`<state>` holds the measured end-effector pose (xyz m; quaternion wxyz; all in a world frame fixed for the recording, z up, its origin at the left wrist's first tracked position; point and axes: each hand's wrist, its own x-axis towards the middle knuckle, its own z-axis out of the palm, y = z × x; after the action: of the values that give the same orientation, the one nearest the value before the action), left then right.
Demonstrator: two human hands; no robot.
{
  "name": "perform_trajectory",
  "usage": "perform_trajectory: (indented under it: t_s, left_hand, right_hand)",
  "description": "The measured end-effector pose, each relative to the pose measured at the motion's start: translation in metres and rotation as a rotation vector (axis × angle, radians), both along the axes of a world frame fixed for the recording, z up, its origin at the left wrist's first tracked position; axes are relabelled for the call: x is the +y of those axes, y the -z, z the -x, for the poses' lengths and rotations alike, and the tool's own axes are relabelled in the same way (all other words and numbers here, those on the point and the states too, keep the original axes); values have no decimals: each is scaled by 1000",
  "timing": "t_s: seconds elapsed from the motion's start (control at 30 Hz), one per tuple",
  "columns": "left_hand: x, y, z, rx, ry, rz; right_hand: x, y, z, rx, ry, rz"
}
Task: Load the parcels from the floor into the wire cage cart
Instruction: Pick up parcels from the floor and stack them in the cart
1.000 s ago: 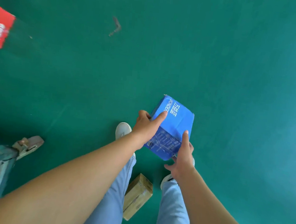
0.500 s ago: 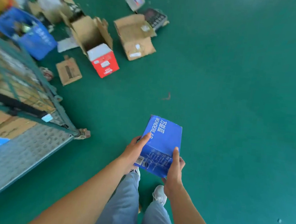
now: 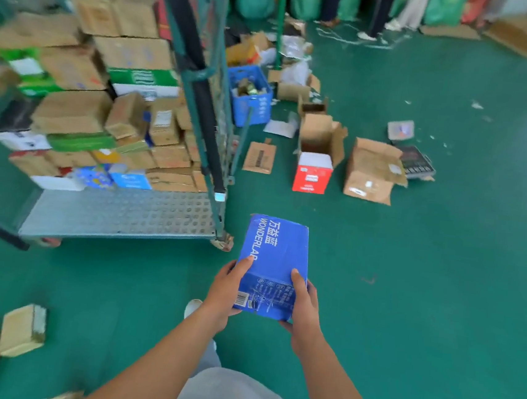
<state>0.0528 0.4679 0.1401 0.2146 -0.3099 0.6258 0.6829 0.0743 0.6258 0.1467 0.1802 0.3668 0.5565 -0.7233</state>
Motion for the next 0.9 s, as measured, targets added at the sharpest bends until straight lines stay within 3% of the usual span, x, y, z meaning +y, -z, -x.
perform_trajectory:
  t_s: [0.4, 0.9]
  left_hand:
    - [-138, 0, 33, 54, -323, -100]
    - [-393, -9, 167, 80, -520, -89]
  right_hand:
    - [-135, -6, 84, 29, -335, -62]
    - [-398, -15, 239, 81, -471, -41]
